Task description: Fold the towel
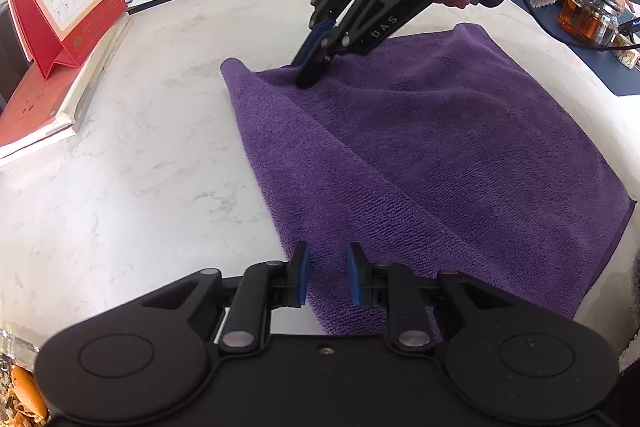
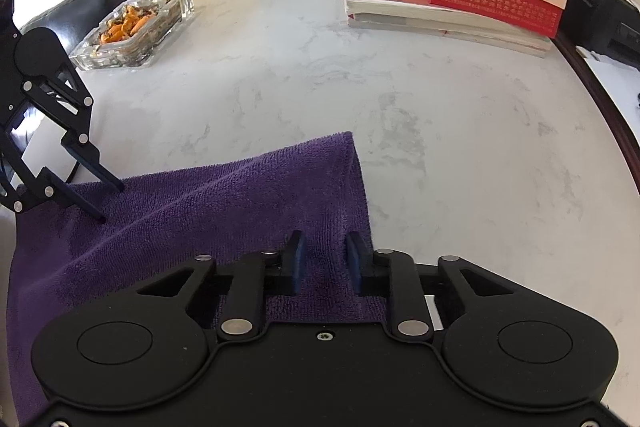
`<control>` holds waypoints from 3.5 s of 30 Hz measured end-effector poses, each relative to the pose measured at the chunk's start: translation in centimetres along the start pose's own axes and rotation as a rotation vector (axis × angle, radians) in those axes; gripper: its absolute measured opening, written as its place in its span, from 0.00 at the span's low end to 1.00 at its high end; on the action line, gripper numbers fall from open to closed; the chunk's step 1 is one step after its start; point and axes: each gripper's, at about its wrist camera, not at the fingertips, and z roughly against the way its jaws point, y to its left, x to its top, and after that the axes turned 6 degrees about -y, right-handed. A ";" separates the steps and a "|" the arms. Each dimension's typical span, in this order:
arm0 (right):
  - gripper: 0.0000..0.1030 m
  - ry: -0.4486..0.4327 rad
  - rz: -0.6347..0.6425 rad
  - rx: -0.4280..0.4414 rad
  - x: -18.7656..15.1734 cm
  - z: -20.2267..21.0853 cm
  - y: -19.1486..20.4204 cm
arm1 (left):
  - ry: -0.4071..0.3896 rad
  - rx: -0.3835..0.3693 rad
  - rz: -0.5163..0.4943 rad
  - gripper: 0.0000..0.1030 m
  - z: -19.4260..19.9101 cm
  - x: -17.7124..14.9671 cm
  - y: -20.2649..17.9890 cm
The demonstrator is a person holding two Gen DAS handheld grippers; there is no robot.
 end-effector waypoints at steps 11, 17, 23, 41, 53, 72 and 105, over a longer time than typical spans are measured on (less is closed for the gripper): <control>0.05 -0.025 0.021 -0.065 0.0 1.1 0.2 | 0.016 -0.001 -0.011 0.19 0.1 0.0 0.1; 0.05 -0.018 0.050 -0.141 0.1 0.7 -0.3 | 0.026 0.004 -0.018 0.20 0.1 -0.1 0.2; 0.05 -0.017 0.063 -0.218 -0.2 0.2 -0.5 | 0.054 0.033 -0.015 0.23 0.3 0.1 0.1; 0.06 0.010 -0.178 -0.259 -7.8 7.7 5.9 | 0.007 -0.003 -0.204 0.23 -2.9 3.3 -0.9; 0.24 0.025 -0.190 -0.211 -8.3 6.5 -1.0 | 0.029 -0.002 -0.152 0.24 -2.5 3.0 -0.3; 0.03 0.081 0.025 -0.138 -7.8 6.8 0.1 | 0.029 -0.002 -0.154 0.28 -2.3 2.9 -0.3; 0.10 -0.131 -0.422 -0.546 -11.0 14.0 -1.6 | -0.048 0.083 -0.215 0.28 -4.1 6.6 0.1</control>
